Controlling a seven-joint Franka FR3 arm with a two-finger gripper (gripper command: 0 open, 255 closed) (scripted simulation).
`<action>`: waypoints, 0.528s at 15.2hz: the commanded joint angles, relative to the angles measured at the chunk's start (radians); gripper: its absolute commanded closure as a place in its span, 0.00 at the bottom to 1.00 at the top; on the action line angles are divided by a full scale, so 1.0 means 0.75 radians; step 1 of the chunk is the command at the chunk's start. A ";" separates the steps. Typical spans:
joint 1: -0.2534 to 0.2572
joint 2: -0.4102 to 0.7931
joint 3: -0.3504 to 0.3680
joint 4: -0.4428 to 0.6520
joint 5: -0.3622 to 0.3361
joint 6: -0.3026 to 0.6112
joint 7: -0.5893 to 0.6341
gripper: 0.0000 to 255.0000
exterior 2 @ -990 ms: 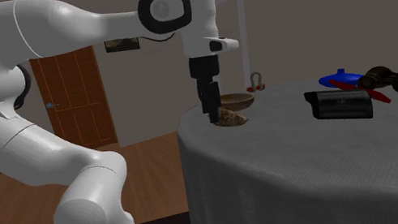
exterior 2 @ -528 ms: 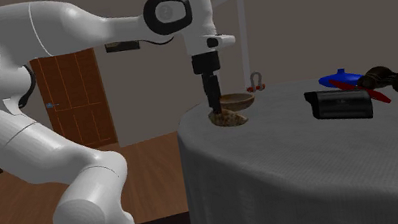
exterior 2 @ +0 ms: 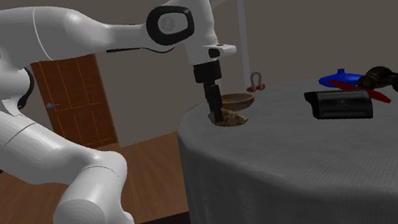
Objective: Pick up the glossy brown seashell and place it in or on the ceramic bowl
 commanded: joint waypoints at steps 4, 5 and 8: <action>0.000 0.000 0.000 -0.001 0.000 0.001 0.000 0.00; 0.000 0.000 0.000 -0.001 0.000 0.001 0.000 1.00; 0.000 0.000 0.000 -0.001 0.000 0.001 0.000 1.00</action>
